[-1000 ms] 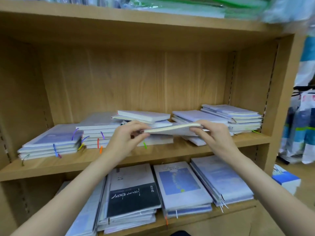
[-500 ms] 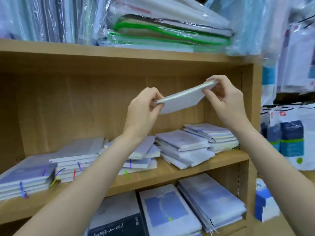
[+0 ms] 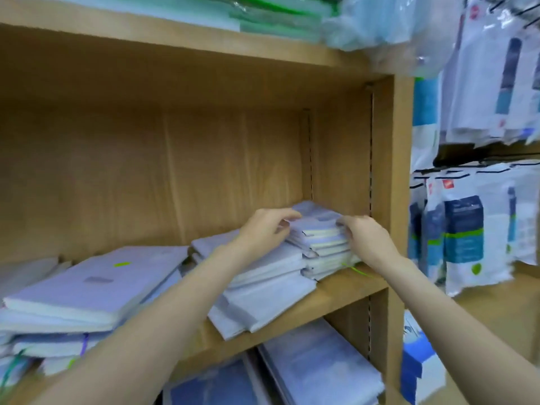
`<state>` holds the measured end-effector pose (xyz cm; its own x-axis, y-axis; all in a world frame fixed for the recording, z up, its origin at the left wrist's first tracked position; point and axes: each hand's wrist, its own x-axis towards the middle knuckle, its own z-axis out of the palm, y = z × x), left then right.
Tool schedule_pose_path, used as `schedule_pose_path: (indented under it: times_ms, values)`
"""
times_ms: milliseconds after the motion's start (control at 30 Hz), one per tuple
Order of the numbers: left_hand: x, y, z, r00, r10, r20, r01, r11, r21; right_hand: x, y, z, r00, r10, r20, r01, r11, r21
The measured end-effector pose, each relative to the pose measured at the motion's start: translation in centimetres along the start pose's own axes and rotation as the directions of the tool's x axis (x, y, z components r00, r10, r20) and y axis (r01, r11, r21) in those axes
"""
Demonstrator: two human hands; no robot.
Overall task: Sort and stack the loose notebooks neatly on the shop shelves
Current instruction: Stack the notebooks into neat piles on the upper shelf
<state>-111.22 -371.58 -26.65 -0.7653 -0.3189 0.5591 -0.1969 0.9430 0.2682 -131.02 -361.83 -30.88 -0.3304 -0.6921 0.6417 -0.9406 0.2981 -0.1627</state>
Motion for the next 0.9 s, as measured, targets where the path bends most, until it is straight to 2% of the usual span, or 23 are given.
schedule_pose_path:
  times_ms: [67,167,233,300,367,433,500,567,633,733,833,900]
  values:
    - [-1.8,-1.3,-0.9,0.996,-0.085,-0.019,0.084,0.995,-0.044,-0.2,0.1,0.6,1.000,0.024,0.004,-0.024,0.999,0.040]
    - [-5.7,-2.5,-2.7,0.977,-0.211,0.000,0.211,0.977,0.001,-1.0,-0.6,0.4,0.986,0.030,-0.164,-0.009,0.992,0.129]
    - [-8.8,-2.4,-3.8,0.963,-0.269,0.010,0.269,0.963,0.018,-2.2,-2.1,-0.5,0.968,-0.011,-0.249,0.080,0.960,0.269]
    - [-12.0,-1.9,-4.5,0.950,-0.312,0.019,0.308,0.944,0.117,-3.9,-4.5,-1.2,0.965,-0.139,-0.222,0.225,0.874,0.431]
    - [-14.7,-1.6,-4.8,0.922,-0.385,-0.028,0.382,0.898,0.220,-5.0,-6.6,-0.8,0.946,-0.307,-0.100,0.314,0.802,0.508]
    - [-16.5,-1.2,-4.4,0.880,-0.471,-0.065,0.474,0.864,0.170,-5.6,-8.2,0.4,0.908,-0.418,0.016,0.365,0.811,0.457]
    - [-17.4,-0.5,-3.2,0.853,-0.522,-0.025,0.521,0.845,0.118,-6.0,-9.1,1.0,0.885,-0.460,0.073,0.401,0.833,0.382]
    - [-17.6,0.4,-1.3,0.839,-0.543,0.029,0.536,0.835,0.126,-6.3,-9.2,0.6,0.867,-0.480,0.136,0.380,0.812,0.444]
    - [-17.2,0.7,0.5,0.834,-0.551,-0.009,0.549,0.830,0.094,-6.3,-9.0,0.2,0.833,-0.520,0.188,0.394,0.796,0.459]
    - [-16.3,-0.5,1.5,0.806,-0.572,-0.155,0.585,0.809,0.053,-6.0,-9.0,0.6,0.817,-0.567,0.104,0.518,0.802,0.298]
    - [-16.1,-2.7,0.7,0.783,-0.607,-0.134,0.599,0.795,-0.101,-5.7,-10.1,0.5,0.842,-0.535,0.070,0.478,0.800,0.362]
    - [-16.4,-3.4,0.2,0.781,-0.612,-0.128,0.589,0.789,-0.176,-5.2,-11.1,0.3,0.846,-0.533,-0.004,0.503,0.795,0.339]
